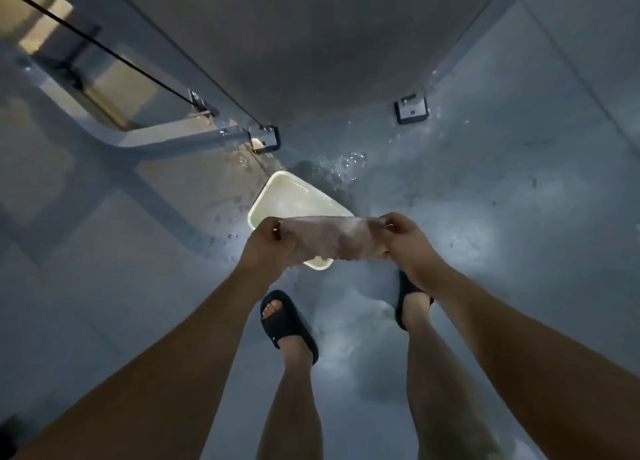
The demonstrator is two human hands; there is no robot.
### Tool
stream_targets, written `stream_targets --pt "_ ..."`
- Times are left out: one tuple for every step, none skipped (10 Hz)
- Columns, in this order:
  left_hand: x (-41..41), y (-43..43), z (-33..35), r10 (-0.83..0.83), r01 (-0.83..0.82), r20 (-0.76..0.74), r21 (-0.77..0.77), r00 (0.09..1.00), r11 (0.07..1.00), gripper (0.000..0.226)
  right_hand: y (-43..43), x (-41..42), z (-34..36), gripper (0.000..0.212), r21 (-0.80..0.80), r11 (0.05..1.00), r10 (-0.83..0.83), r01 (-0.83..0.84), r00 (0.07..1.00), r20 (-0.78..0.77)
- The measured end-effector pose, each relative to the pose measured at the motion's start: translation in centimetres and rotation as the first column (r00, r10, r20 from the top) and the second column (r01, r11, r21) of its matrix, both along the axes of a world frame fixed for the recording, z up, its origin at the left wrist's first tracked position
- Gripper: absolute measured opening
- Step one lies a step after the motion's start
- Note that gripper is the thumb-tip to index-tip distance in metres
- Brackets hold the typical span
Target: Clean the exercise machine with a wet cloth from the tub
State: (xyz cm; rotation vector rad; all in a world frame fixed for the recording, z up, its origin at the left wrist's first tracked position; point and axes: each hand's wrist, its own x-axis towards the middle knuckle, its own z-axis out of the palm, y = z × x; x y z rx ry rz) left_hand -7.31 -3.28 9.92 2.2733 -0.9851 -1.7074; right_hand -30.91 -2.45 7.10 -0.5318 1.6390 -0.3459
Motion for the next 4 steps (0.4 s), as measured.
stream_targets --pt "-1.0 0.8 -7.5 -0.041 0.037 0.042 0.084 0.998 0.996 0.025 2.7 0.4 -8.0 0.011 0.055 0.997 -0.047 0.054 0.992 -0.117" --pt "-1.8 1.8 -14.4 -0.099 0.092 0.059 0.105 0.993 0.990 0.031 4.6 0.2 -14.3 0.016 0.082 0.996 -0.018 0.032 0.986 -0.166" --pt "-1.7 3.2 -19.0 -0.140 0.135 0.017 0.190 0.990 0.972 0.049 5.9 -0.8 -17.9 0.022 0.140 0.990 0.045 -0.025 0.989 -0.141" --pt "-1.8 4.1 -19.5 -0.173 0.178 -0.038 0.235 0.984 0.956 0.065 6.4 -1.7 -17.9 0.028 0.223 0.966 0.174 -0.132 0.968 -0.180"
